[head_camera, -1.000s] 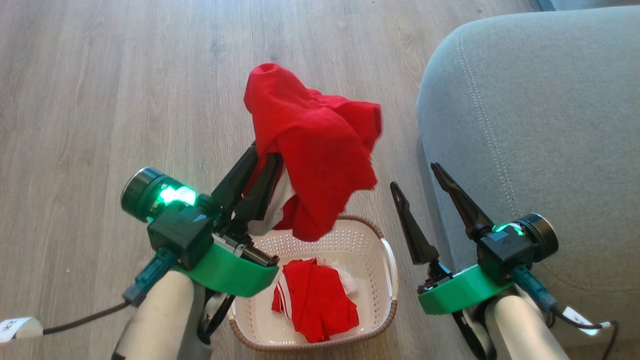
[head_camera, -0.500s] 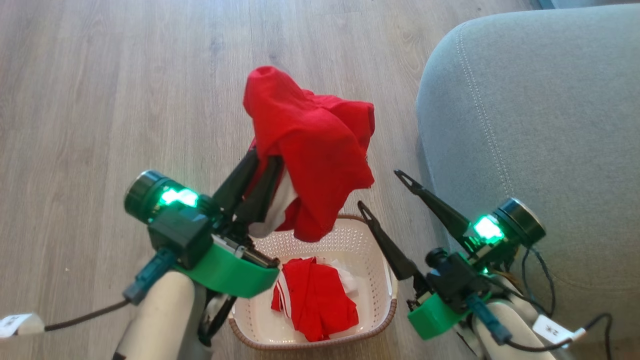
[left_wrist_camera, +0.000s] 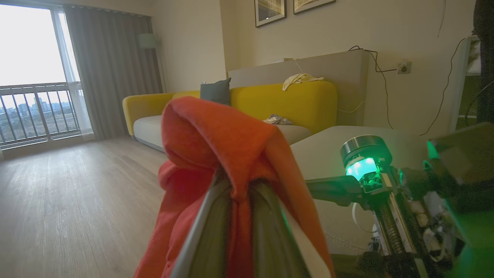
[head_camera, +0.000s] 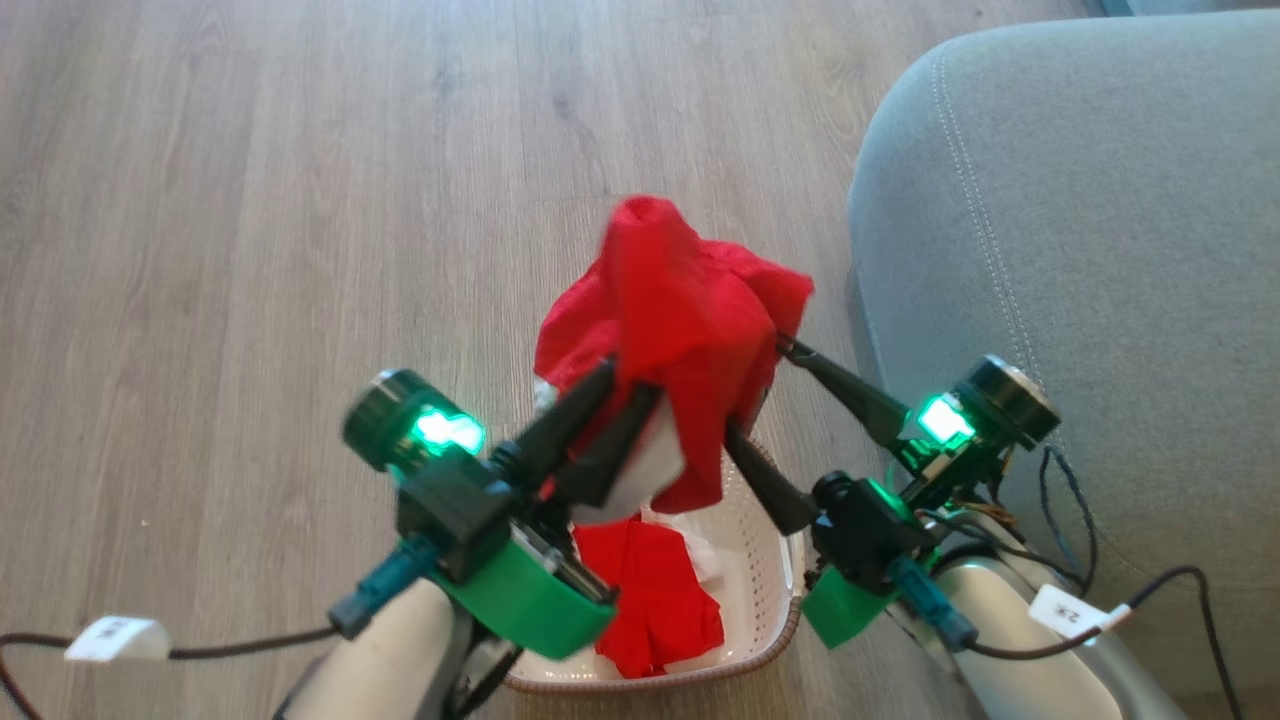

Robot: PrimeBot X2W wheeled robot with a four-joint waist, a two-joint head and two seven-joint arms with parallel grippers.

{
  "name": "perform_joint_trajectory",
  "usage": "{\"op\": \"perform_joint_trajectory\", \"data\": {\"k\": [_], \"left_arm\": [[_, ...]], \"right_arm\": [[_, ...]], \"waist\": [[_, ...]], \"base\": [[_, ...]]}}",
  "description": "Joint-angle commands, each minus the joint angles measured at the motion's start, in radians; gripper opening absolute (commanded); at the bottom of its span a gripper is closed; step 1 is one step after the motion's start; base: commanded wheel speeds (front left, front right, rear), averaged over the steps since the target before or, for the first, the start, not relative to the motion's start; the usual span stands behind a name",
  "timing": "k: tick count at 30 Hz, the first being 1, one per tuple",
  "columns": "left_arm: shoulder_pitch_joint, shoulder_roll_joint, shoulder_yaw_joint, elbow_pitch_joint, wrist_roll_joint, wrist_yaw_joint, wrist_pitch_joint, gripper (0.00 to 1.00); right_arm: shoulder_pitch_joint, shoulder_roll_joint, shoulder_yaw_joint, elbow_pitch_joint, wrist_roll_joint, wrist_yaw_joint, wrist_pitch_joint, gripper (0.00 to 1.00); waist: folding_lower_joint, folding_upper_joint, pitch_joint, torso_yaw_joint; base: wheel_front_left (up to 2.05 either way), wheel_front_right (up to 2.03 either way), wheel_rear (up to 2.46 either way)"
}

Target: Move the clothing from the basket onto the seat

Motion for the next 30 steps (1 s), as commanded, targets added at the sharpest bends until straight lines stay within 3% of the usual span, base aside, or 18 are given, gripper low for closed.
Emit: {"op": "perform_joint_trajectory", "data": {"k": [1,9,19,20,21,30], "left_arm": [[-0.060,0.022,0.001,-0.040,-0.009,-0.001,-0.005,0.00],[-0.077,0.058,-0.113,-0.036,-0.028,-0.001,-0.005,0.00],[-0.078,0.064,-0.132,-0.028,-0.035,-0.001,-0.005,0.00],[-0.079,0.063,-0.130,-0.027,-0.035,-0.001,-0.005,0.00],[-0.079,0.063,-0.128,-0.025,-0.036,-0.001,-0.005,0.00],[-0.086,0.063,-0.119,-0.017,-0.038,-0.001,-0.005,0.00]], "right_arm": [[-0.039,-0.001,0.028,-0.022,0.014,0.000,-0.006,1.00],[-0.074,-0.012,0.121,0.037,0.058,0.000,-0.006,1.00],[-0.109,-0.027,0.204,0.068,0.109,0.000,-0.006,1.00],[-0.108,-0.025,0.204,0.068,0.119,0.000,-0.006,0.60],[-0.108,-0.023,0.201,0.066,0.129,0.000,-0.006,0.00],[-0.068,0.029,0.115,0.026,0.180,0.000,-0.006,0.00]], "waist": [[0.0000,0.0000,-0.004,0.004],[0.0000,0.0000,-0.016,0.018],[0.0000,0.0000,-0.019,0.032],[0.0000,0.0000,-0.017,0.034],[0.0000,0.0000,-0.014,0.036],[0.0000,0.0000,0.008,0.047]], "base": [[0.00,0.00,0.00],[0.00,0.00,0.00],[0.00,0.00,0.00],[0.00,0.00,0.00],[0.00,0.00,0.00],[0.00,0.00,0.00]]}}
